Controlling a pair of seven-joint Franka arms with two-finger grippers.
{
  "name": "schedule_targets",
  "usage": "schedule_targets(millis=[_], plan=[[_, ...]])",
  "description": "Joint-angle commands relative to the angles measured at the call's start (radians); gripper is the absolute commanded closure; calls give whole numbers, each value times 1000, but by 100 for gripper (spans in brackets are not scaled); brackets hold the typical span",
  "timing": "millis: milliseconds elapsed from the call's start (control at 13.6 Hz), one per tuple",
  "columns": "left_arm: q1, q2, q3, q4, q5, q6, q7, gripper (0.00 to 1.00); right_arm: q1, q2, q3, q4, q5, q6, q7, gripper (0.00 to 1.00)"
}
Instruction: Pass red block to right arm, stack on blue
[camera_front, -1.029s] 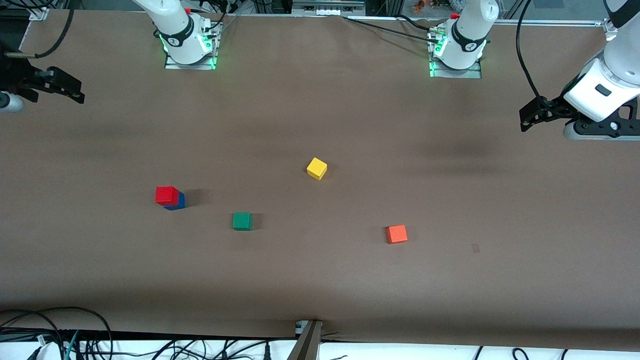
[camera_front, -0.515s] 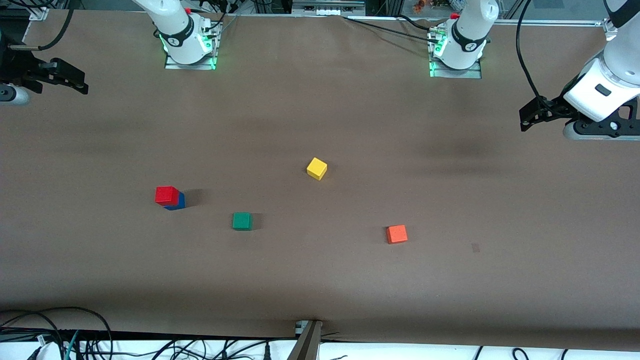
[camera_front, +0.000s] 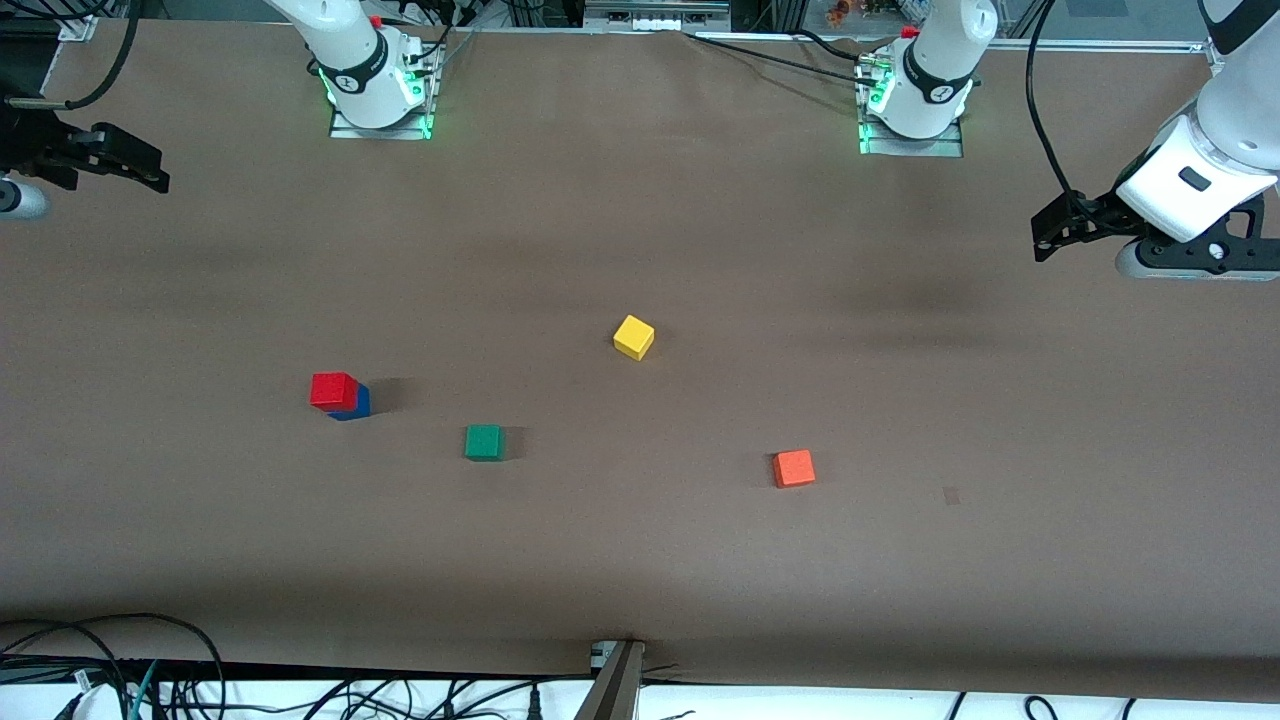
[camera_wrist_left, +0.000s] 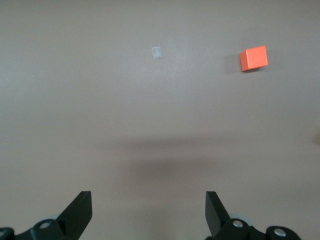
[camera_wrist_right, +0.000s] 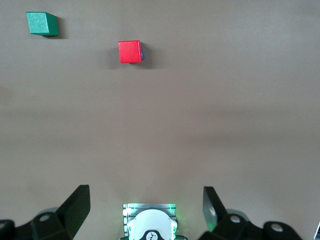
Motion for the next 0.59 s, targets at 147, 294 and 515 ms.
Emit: schedule_targets(millis=[147, 294, 515], plan=[[-8, 15, -2, 41, 24, -39, -13, 0, -2, 16, 5, 29, 19, -26, 12, 0], [-10, 15, -4, 43, 24, -40, -13, 0, -2, 16, 5, 29, 19, -26, 12, 0], [-8, 17, -4, 43, 24, -43, -13, 0, -2, 16, 5, 29, 19, -26, 12, 0]])
